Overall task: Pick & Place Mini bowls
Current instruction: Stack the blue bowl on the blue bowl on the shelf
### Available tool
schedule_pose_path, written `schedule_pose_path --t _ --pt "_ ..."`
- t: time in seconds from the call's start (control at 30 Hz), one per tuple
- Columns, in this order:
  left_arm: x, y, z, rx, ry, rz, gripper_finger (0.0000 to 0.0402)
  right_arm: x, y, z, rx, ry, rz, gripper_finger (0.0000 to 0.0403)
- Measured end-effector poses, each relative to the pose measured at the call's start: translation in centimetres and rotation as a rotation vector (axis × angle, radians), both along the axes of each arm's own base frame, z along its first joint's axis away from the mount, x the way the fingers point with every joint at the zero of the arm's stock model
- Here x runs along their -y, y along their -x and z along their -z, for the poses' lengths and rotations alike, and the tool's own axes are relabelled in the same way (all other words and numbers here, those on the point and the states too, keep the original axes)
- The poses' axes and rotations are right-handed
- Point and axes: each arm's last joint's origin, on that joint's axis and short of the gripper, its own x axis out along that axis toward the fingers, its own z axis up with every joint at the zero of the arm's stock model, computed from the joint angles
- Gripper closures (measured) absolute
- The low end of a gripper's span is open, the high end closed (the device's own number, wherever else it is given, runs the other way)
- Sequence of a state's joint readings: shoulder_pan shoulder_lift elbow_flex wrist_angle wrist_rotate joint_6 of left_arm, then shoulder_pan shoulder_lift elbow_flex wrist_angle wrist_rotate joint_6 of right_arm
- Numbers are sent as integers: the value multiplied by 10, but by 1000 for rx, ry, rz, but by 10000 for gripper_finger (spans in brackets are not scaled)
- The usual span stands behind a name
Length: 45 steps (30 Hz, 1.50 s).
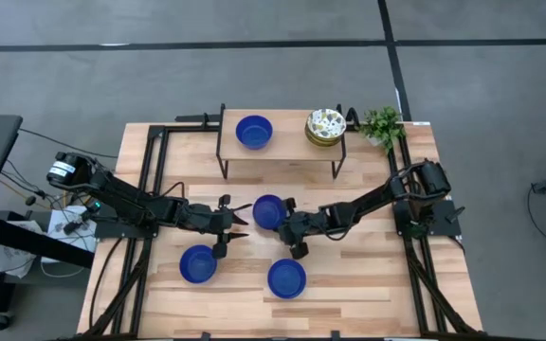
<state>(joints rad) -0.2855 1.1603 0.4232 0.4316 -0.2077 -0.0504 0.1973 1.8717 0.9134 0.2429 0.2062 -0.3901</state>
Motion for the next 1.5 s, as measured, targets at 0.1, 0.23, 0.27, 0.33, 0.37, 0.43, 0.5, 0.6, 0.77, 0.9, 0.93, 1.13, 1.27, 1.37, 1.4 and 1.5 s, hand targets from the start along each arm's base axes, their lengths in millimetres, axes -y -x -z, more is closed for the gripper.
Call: schedule_pose_path --t 0.1,0.23,0.27,0.33,0.37,0.43,0.5,0.6,0.77,0.9,0.93,1.13,1.27,1.37,1.4,1.5 --pt "0 0 0 -1 10 -3 253 -3 1 0 -4 2 -9 402" --pt "0 0 0 -2 9 -3 253 -6 1 0 -4 -1 -19 402" --pt "0 -1 1 -5 9 -3 253 -7 2 0 -4 0 -20 402" --pt "1 -3 5 -23 -2 -1 253 -7 2 0 -4 -2 -23 402" --pt "1 -4 8 -31 -11 1 253 -7 2 0 -5 -3 -24 402" --pt "2 -8 14 -42 -47 10 253 -7 2 0 -5 -4 -25 401" --pt "4 -13 18 -24 -87 18 253 -7 2 0 -5 -4 -25 401" --pt "6 -20 24 12 -166 41 253 -7 2 0 -5 -4 -25 395" --pt "9 -31 22 36 -241 62 253 -7 2 1 -9 -3 -25 362" --pt "10 -35 20 40 -242 61 253 -7 3 2 -31 3 -24 335" --pt "10 -36 20 40 -242 60 253 -6 3 2 -34 4 -23 331" --pt "9 -36 21 33 -257 15 253 -7 3 -1 -22 4 -22 325" --pt "8 -36 24 15 -267 3 253 -8 3 -6 -3 5 -22 326" --pt "8 -36 28 -13 -278 -5 253 -9 5 -10 6 3 -27 326" --pt "8 -36 29 -24 -282 -4 253 -11 5 -12 14 2 -30 326" --pt "8 -36 29 -25 -282 -4 253 -12 6 -16 19 1 -35 326"
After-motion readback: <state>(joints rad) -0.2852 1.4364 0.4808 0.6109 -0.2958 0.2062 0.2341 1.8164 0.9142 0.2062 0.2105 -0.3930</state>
